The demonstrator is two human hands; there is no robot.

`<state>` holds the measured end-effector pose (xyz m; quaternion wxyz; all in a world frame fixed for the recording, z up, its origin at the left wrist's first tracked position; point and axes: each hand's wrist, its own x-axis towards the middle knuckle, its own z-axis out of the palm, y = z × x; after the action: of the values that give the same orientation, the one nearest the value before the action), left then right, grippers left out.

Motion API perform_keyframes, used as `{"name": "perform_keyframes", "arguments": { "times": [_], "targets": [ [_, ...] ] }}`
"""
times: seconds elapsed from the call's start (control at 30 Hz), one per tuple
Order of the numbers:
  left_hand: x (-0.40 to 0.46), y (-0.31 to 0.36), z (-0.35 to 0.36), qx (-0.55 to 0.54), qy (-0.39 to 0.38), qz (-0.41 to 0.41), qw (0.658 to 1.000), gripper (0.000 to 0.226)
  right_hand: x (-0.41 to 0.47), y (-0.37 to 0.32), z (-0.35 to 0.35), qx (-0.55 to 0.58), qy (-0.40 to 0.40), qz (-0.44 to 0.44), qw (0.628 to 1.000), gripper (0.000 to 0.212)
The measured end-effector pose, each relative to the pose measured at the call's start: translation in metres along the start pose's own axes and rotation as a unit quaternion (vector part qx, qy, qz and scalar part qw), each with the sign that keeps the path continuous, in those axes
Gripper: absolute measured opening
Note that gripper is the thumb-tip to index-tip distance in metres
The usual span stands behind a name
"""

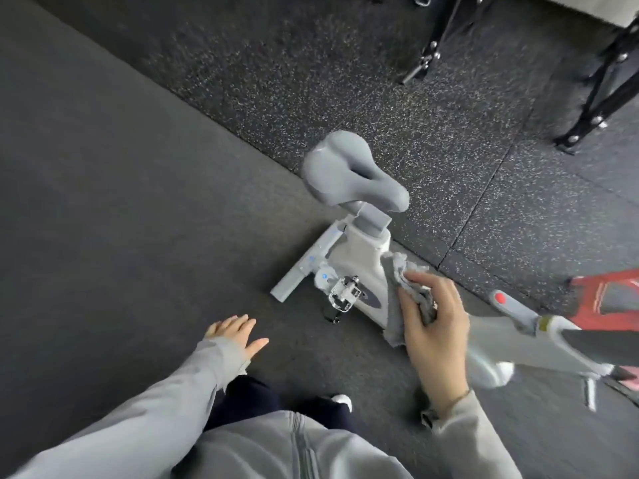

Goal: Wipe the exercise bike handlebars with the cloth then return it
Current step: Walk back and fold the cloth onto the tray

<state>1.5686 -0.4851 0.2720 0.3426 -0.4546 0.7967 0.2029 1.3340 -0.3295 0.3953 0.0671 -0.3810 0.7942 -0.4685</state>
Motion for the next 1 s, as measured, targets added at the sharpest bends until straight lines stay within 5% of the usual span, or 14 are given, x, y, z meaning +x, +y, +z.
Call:
{"name": "perform_keyframes", "arguments": {
  "times": [0.3,0.5,1.0],
  "targets": [
    [0.005,-0.190,0.002,-0.119,0.016,-0.075,0.990,0.063,0.015,-0.155,0.200,0.035,-0.112,-0.114,0.986,0.021],
    [0.015,-0.286,0.008,-0.167,0.015,-0.140,0.976,0.065,0.024,-0.188,0.263,0.011,-0.138,-0.129,0.982,0.022],
    [0.145,-0.368,-0.100,-0.135,0.007,-0.132,0.982,0.063,0.145,-0.191,0.374,-0.039,-0.121,-0.083,0.988,0.021]
  ]
}}
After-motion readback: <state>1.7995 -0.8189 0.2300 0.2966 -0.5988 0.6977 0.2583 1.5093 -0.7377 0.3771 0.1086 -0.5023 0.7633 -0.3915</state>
